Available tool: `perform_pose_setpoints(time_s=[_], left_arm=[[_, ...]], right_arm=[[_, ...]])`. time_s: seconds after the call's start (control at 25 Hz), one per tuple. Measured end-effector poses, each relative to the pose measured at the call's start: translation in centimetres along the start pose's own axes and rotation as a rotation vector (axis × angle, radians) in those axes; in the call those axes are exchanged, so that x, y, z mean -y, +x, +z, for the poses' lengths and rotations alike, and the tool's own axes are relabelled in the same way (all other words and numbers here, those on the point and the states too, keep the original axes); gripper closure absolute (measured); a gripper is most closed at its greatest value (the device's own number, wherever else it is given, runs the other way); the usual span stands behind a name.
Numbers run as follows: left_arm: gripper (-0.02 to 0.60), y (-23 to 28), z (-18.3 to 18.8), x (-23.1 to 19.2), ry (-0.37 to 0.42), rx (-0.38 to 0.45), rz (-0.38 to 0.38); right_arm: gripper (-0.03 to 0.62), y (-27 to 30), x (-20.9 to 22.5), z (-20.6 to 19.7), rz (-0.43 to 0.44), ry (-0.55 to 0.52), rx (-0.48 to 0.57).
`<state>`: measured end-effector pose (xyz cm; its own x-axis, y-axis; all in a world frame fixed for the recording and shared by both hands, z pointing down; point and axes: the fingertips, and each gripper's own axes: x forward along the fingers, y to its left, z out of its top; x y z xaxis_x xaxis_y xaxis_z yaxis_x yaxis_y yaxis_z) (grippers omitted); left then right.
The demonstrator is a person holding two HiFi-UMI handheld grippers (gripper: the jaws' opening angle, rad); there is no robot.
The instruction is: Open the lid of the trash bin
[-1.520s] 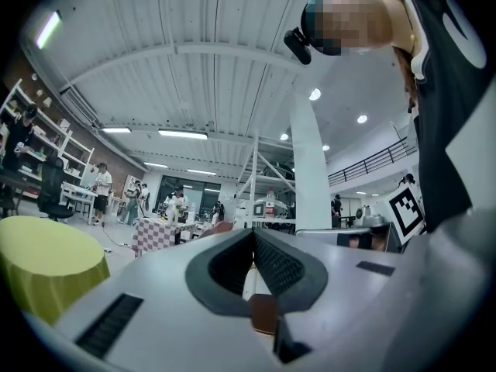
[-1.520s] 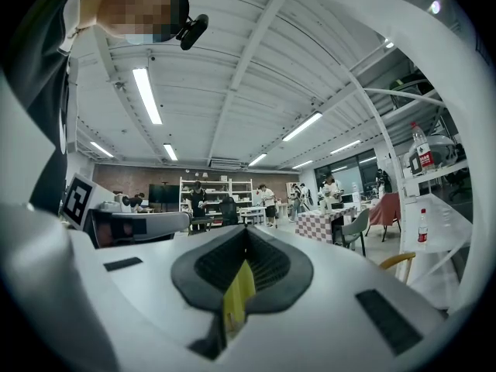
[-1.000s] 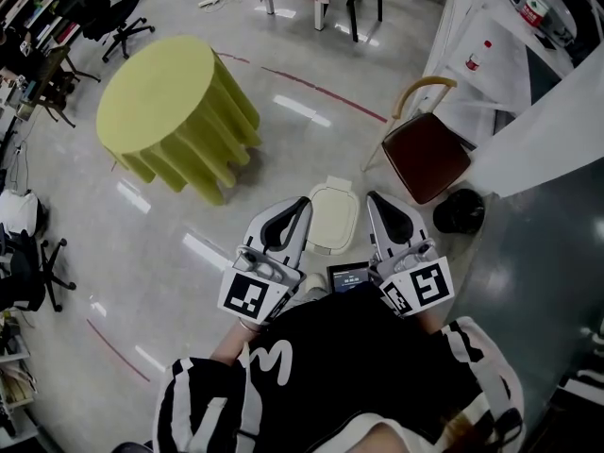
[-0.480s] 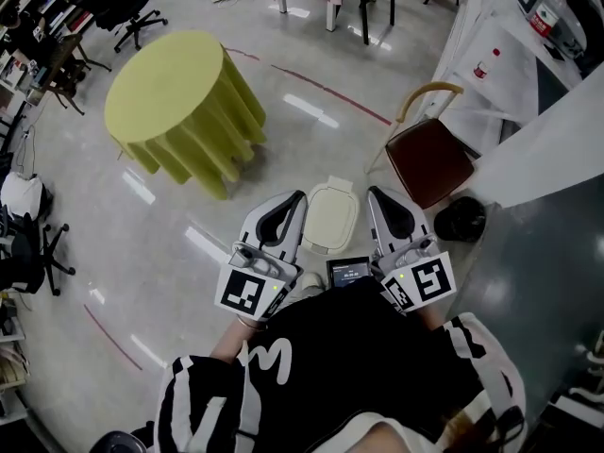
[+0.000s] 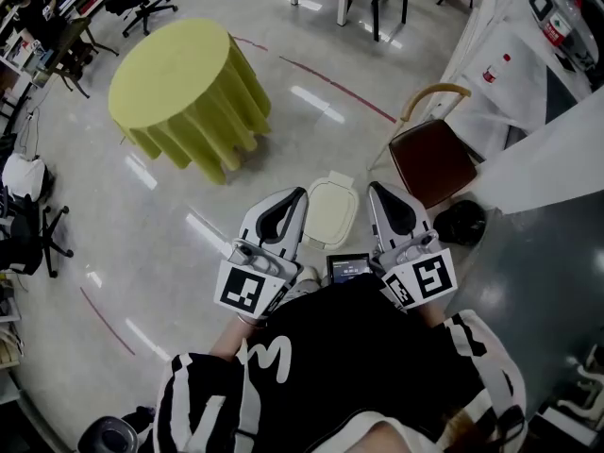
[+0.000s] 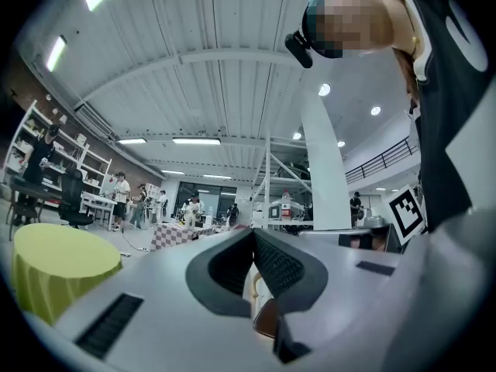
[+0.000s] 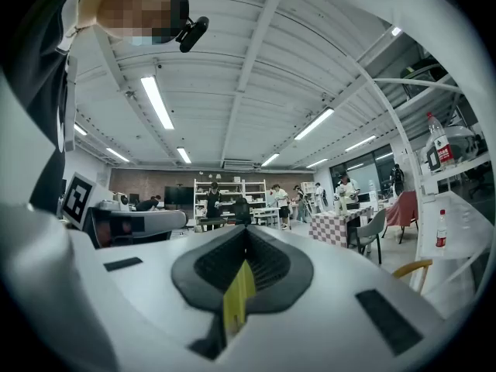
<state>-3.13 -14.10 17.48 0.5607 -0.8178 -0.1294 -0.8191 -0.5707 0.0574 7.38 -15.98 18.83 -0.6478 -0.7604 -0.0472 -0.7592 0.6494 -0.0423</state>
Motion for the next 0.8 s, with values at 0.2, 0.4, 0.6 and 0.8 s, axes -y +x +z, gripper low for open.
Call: perform_pose_setpoints(time_s=[0.2, 0.4, 0.6, 0.8], left_arm=[[0.574, 0.2, -0.5, -0.2, -0.013, -0.005, 0.014], [0.574, 0.2, -1.4, -0.7, -0.024, -0.02, 0.033], [0.575, 0.4, -1.4, -1.3, -0.017, -0.012, 0.057], [0.575, -0.2, -3.1, -1.6, -0.038, -0.05, 0.075]], right_arm=[[0.591, 0.3, 0.3, -0.6, 0.018, 0.01, -0.014], [0.591, 0.9, 0.3, -1.5, 0.039, 0.015, -0.035], [0.591, 1.4, 0.2, -2.1, 0.062, 0.018, -0.052], [0.591, 1.8, 0.0, -3.0, 0.082, 0.025, -0.071]])
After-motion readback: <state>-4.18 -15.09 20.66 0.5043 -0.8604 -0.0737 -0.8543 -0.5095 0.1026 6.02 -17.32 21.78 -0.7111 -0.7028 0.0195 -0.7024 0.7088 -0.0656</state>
